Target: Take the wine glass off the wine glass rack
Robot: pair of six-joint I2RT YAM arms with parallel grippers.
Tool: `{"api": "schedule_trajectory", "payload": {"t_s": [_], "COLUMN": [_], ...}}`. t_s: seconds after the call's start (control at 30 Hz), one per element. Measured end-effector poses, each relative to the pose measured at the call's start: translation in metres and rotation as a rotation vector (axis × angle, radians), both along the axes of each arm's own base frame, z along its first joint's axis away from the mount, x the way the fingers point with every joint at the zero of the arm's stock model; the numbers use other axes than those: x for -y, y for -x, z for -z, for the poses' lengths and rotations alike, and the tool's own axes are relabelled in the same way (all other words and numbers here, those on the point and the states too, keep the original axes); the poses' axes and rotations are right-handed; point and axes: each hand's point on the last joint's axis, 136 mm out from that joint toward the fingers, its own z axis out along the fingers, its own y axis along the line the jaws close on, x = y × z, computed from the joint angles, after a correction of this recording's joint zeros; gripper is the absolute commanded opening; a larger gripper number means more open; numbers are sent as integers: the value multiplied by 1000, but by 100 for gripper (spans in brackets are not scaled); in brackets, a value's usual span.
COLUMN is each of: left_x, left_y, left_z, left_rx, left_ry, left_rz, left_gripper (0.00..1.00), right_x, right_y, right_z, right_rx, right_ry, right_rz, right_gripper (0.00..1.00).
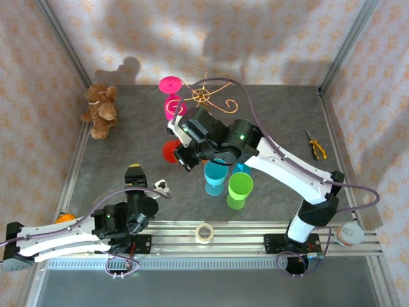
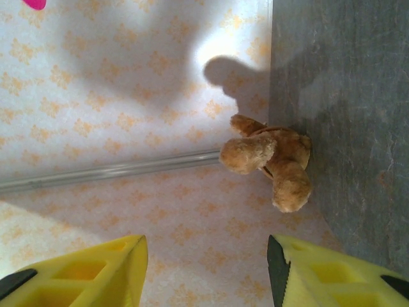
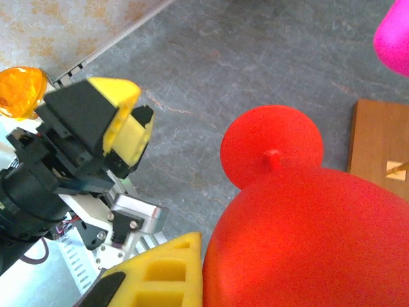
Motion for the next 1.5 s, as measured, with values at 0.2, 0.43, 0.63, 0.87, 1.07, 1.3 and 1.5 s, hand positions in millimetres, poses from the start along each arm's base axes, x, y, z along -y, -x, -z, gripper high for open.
{"api": "schedule_trajectory", "payload": {"t_s": [0.2, 0.43, 0.63, 0.87, 1.07, 1.3, 1.5], "left_x": [-1, -1, 2, -8, -12, -17, -35], "left_y": [0, -1, -2, 2, 4, 6, 7], "left_z": [-27, -52, -68, -89, -97, -113, -122], "left_rx": [40, 99, 128, 182, 206, 232, 267], "left_ry": [113, 240, 347, 584, 823, 1037, 1171], "left_rz": [-24, -69, -81, -86, -77, -75, -106], "left_gripper": [54, 54, 55, 56, 56, 58, 59], "right_x": [8, 8, 20, 24, 22, 19, 10], "right_y": [9, 28, 35, 52, 67, 77, 82], "right_z": [18, 33, 45, 56, 77, 86, 103], "right_rx": [-48, -69, -100, -101, -114, -107, -118], "right_ry": [12, 34, 32, 42, 74, 95, 133], "right_rz": [23, 16, 51, 65, 68, 79, 88], "right_gripper": [0, 0, 0, 0, 0, 0, 0]}}
